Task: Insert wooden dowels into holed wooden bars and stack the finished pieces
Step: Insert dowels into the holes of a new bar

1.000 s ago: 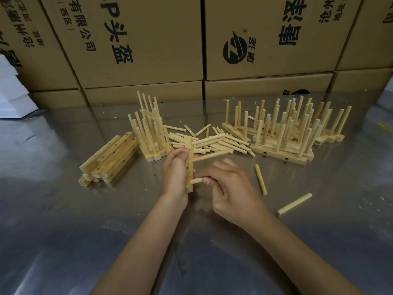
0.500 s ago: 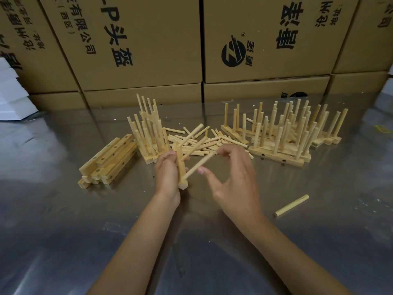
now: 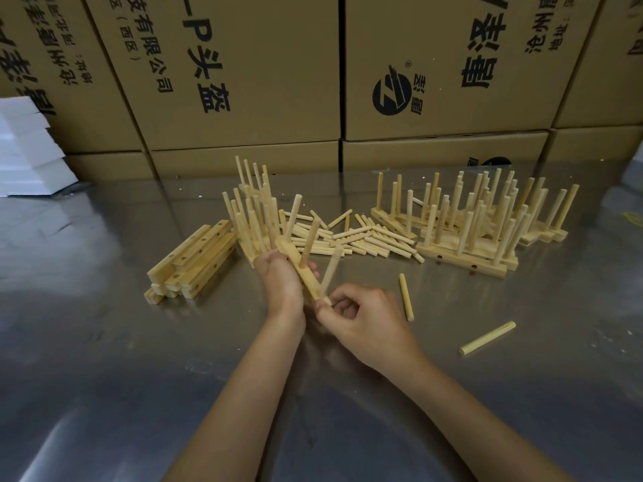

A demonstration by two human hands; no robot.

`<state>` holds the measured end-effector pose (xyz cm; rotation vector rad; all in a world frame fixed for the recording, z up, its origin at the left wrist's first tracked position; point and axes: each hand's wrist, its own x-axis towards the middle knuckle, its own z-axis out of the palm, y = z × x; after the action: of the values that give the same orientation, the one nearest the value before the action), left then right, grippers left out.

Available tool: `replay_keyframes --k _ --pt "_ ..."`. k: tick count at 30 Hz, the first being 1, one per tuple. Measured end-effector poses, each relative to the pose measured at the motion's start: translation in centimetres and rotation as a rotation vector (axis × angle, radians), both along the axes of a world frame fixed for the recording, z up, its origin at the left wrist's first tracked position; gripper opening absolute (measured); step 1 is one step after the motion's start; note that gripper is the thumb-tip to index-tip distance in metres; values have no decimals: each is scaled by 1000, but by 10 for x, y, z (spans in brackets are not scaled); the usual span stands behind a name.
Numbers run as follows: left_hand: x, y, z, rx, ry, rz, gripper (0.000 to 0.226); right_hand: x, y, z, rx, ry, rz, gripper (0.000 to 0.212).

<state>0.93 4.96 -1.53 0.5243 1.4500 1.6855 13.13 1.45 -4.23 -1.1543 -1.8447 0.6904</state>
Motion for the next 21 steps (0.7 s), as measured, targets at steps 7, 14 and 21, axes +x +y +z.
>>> replay_keyframes --k 7,14,21 --pt "-50 -3 6 -17 608 362 20 -6 4 3 96 -153 -12 29" --pt "-119 -14 -2 -437 1279 415 58 -41 15 -3 79 -280 91 37" --pt "-118 -10 -10 -547 1253 382 49 -94 43 -2 109 -379 28 34"
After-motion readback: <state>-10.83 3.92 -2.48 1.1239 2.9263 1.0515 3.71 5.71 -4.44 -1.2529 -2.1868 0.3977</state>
